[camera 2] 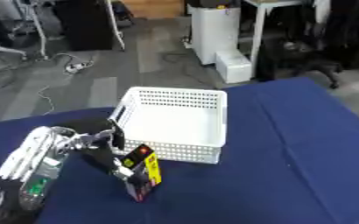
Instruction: Pick up objects on the table and place them in the box.
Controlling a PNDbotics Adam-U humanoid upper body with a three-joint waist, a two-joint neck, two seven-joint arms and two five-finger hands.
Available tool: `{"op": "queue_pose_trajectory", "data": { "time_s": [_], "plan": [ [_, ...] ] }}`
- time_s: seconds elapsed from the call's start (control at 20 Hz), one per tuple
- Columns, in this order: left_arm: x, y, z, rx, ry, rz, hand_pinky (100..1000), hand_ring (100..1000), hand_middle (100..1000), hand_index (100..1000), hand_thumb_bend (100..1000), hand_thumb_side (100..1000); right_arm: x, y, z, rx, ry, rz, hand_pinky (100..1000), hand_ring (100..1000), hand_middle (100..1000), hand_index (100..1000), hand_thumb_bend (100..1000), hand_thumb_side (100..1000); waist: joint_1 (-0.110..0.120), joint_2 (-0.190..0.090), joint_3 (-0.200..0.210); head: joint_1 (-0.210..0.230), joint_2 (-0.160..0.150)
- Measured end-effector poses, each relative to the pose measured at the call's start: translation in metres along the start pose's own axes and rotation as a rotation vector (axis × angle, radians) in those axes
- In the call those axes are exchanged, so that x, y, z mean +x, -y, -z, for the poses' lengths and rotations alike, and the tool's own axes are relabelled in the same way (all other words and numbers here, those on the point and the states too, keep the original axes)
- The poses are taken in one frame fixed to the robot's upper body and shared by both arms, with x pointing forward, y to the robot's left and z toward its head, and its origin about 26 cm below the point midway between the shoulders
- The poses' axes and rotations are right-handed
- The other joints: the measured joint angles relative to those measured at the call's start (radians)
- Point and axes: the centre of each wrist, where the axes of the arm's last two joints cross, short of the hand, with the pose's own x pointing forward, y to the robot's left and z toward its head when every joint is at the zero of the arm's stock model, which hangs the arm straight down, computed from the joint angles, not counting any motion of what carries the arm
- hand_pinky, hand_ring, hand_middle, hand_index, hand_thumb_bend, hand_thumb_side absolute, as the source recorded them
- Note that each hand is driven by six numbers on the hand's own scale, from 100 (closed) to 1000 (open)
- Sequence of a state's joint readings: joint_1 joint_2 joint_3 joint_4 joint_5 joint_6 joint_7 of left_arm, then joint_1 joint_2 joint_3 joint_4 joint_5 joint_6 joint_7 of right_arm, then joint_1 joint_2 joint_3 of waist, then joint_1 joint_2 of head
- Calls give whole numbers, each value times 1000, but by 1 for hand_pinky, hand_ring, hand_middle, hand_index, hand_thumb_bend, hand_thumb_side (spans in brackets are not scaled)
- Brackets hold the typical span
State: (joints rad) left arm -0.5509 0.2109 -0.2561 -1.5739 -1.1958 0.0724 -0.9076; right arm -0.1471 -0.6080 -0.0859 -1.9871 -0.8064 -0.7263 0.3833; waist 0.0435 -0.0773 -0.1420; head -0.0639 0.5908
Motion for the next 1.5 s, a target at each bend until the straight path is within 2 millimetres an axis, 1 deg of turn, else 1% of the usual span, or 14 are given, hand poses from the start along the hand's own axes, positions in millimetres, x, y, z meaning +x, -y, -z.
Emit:
{"op": "queue_pose_trajectory", "data": {
  "time_s": [0.2,0.6,1.0,1.3,1.5],
  "plan": [
    [-1,-3,4,-7,0,9,219,575,613,679,930,778,0,0,0,-1,0,2,186,277,385,469,100,1000,1,-1,-3,3,-3],
    [-7,4,17,-62,-10,7,230,583,614,681,925,771,0,0,0,2,-2,5,186,277,385,469,100,1000,3,-1,-4,3,-3],
    [-9,6,22,-83,-8,15,236,585,613,682,921,770,0,0,1,-1,1,9,186,277,385,469,100,1000,3,-1,-7,3,-3],
    [-6,9,26,-96,12,14,232,572,619,689,910,765,0,0,1,-1,1,10,187,277,385,469,100,1000,3,-1,-7,3,-3],
    [-1,15,29,-109,36,-1,232,569,623,694,913,763,0,0,1,1,1,11,187,277,385,469,100,1000,3,-1,-9,3,-3]
  ]
}}
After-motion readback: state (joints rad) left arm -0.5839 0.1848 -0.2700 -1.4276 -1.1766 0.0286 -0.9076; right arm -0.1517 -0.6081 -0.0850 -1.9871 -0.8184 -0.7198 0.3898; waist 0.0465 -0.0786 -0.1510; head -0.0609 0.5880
